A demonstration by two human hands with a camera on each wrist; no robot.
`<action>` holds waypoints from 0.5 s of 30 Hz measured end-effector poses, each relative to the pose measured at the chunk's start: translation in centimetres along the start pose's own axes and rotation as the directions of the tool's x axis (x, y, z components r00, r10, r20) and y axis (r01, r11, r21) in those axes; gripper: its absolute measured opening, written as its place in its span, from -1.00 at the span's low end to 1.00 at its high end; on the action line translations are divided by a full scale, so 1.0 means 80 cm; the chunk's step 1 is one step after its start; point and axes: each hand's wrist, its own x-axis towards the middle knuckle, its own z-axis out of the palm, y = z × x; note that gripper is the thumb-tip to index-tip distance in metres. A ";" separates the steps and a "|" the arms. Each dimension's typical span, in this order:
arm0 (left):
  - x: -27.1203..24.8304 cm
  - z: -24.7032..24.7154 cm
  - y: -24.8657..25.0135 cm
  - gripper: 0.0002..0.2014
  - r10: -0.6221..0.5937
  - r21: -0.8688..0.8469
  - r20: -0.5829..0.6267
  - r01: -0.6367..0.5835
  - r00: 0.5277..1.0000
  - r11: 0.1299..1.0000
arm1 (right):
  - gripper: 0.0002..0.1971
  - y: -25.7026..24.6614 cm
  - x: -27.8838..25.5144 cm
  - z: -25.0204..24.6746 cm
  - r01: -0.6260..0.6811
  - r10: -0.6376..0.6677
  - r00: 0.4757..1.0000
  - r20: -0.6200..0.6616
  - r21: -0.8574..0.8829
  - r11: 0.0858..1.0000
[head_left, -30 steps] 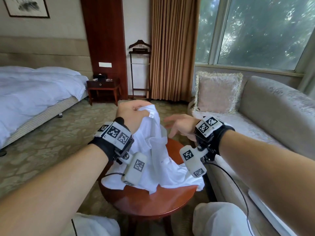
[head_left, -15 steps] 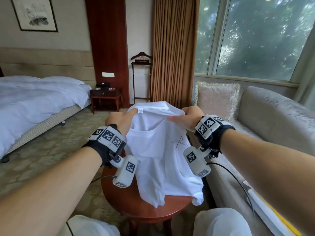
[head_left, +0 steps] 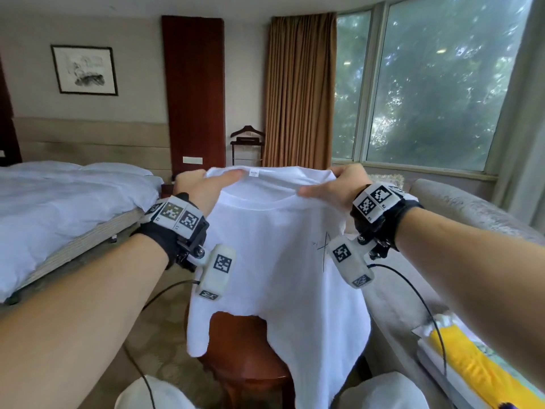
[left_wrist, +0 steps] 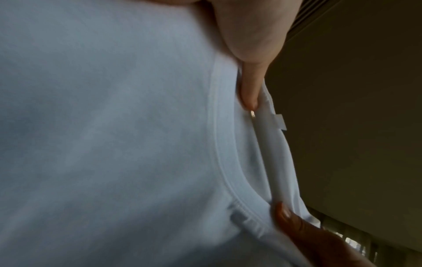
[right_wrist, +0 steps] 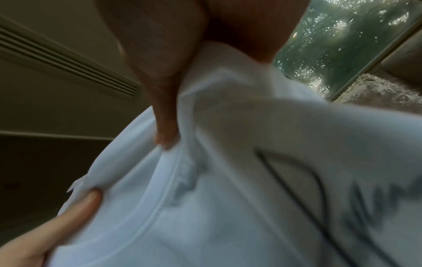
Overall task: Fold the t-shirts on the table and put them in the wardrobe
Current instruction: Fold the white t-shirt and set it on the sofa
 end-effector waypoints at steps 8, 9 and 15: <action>-0.033 -0.025 0.055 -0.30 0.176 0.007 0.051 -0.176 0.983 0.984 | -0.44 -0.022 -0.029 -0.039 0.024 -0.016 0.982 0.188 -0.039 0.999; -0.035 -0.028 0.058 -0.31 0.186 0.027 0.076 -0.188 0.980 0.982 | -0.40 -0.024 -0.032 -0.040 0.052 -0.020 0.987 0.159 -0.197 0.979; -0.052 -0.050 0.082 -0.39 0.230 0.154 0.219 -0.267 0.948 0.951 | -0.25 -0.027 -0.045 -0.042 0.111 -0.061 0.992 0.109 -0.554 0.825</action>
